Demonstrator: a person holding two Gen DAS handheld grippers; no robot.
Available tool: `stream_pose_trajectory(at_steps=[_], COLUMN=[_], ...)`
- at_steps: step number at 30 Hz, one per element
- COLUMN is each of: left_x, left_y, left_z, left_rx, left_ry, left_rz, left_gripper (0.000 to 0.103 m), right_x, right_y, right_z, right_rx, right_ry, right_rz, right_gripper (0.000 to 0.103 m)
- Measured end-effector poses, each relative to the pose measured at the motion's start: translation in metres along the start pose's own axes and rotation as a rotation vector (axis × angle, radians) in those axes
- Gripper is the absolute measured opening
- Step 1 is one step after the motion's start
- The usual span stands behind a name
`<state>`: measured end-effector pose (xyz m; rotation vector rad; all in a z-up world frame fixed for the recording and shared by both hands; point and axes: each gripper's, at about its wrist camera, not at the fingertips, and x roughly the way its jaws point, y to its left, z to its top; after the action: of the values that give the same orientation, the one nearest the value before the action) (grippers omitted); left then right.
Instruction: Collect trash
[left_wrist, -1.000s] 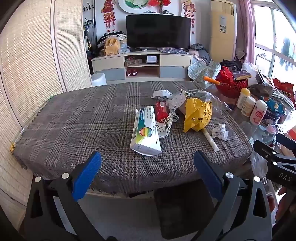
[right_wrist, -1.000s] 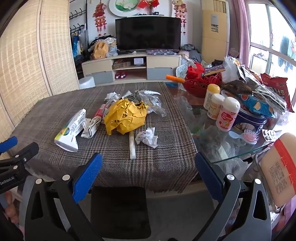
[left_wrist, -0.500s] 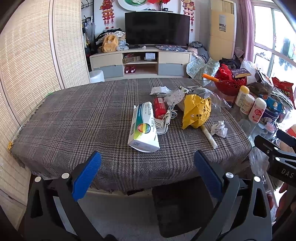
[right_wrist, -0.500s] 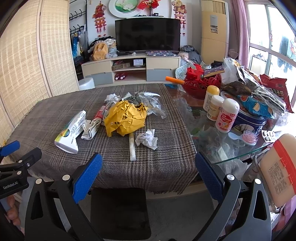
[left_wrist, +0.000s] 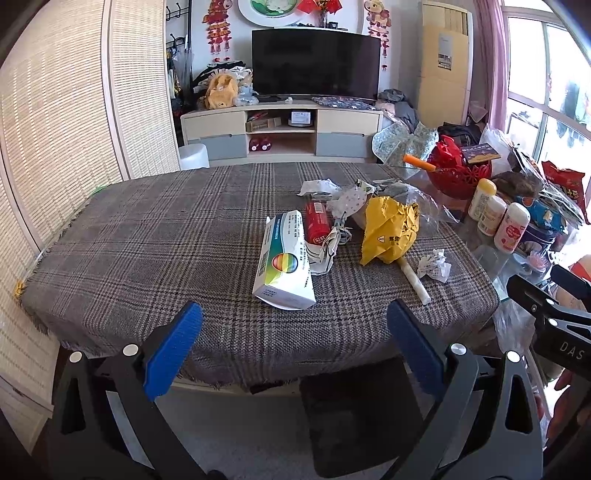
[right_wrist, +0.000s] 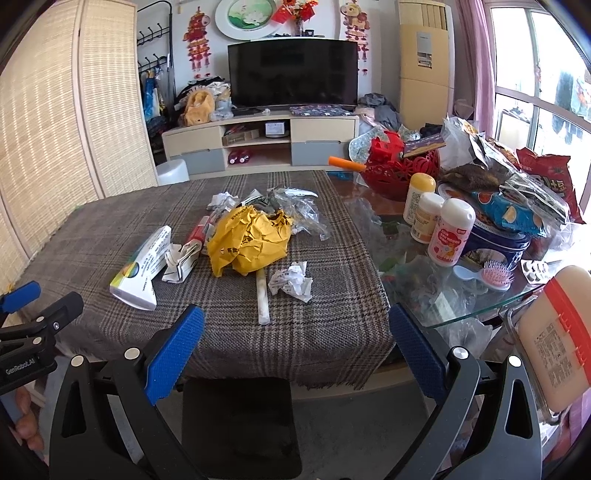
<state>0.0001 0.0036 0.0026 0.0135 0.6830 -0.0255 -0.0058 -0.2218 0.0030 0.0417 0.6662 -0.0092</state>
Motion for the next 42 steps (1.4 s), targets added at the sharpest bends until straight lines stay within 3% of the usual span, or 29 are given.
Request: stream_pose_trajectory(at_steps=[32, 42], left_x=[-0.002, 0.007], left_y=[-0.001, 0.011], left_z=[-0.001, -0.006], left_rx=[0.009, 0.012], left_ry=[0.002, 0.039], left_rz=[0.008, 0.031], left_gripper=[0.095, 0.095], right_x=[-0.002, 0.010], right_y=[-0.003, -0.005], right_z=[0.000, -0.003], right_rx=[0.007, -0.016], right_ry=[-0.003, 0.050], right_rz=[-0.004, -0.002], right_gripper=[0.100, 0.100])
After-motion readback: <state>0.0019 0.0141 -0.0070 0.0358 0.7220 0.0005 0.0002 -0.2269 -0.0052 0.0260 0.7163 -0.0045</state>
